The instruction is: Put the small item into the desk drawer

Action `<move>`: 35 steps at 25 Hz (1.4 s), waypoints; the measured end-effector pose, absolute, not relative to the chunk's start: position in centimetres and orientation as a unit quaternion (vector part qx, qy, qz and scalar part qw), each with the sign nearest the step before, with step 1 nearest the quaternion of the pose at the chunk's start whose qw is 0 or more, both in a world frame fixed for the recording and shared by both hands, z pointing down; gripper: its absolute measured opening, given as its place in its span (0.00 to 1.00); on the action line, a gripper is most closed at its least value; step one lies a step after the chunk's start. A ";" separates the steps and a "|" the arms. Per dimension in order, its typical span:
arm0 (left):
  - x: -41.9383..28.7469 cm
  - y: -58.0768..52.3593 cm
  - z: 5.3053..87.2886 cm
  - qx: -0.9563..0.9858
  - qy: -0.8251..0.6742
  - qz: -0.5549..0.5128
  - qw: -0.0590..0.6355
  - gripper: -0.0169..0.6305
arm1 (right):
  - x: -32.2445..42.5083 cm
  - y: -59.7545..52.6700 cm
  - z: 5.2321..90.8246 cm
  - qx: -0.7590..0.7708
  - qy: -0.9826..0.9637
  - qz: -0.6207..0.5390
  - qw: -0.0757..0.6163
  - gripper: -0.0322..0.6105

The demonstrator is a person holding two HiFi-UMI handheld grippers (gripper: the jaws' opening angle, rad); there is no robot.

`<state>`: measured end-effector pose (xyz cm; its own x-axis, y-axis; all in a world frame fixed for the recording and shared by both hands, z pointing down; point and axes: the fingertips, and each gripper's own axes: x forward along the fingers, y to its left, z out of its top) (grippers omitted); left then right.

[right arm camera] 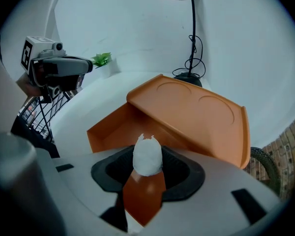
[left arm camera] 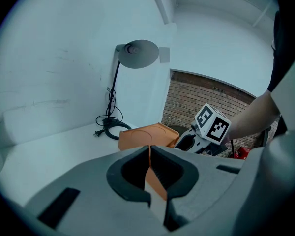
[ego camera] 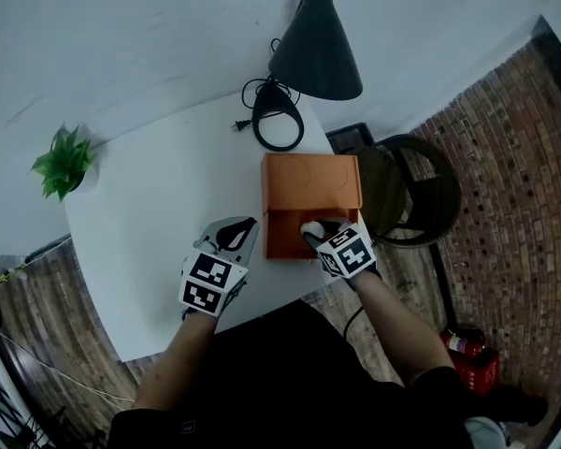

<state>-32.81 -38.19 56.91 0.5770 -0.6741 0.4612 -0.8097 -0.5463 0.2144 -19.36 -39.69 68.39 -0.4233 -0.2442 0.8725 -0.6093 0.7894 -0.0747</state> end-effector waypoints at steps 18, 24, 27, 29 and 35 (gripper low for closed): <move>-33.9 -35.3 55.0 0.872 -0.428 0.141 0.194 0.06 | -18.9 -37.8 65.9 0.309 -0.820 0.191 0.442 0.36; -33.3 -33.9 53.3 0.878 -0.417 0.123 0.198 0.06 | -18.1 -36.0 64.4 0.323 -0.821 0.197 0.428 0.28; -32.5 -33.7 52.4 0.884 -0.408 0.120 0.193 0.06 | -17.3 -35.7 63.4 0.337 -0.821 0.202 0.415 0.26; -31.9 -33.8 52.0 0.887 -0.403 0.122 0.188 0.06 | -16.7 -35.8 62.7 0.345 -0.822 0.203 0.405 0.25; -28.4 -33.9 51.2 0.895 -0.388 0.139 0.173 0.06 | -13.8 -35.8 60.7 0.361 -0.834 0.212 0.360 0.22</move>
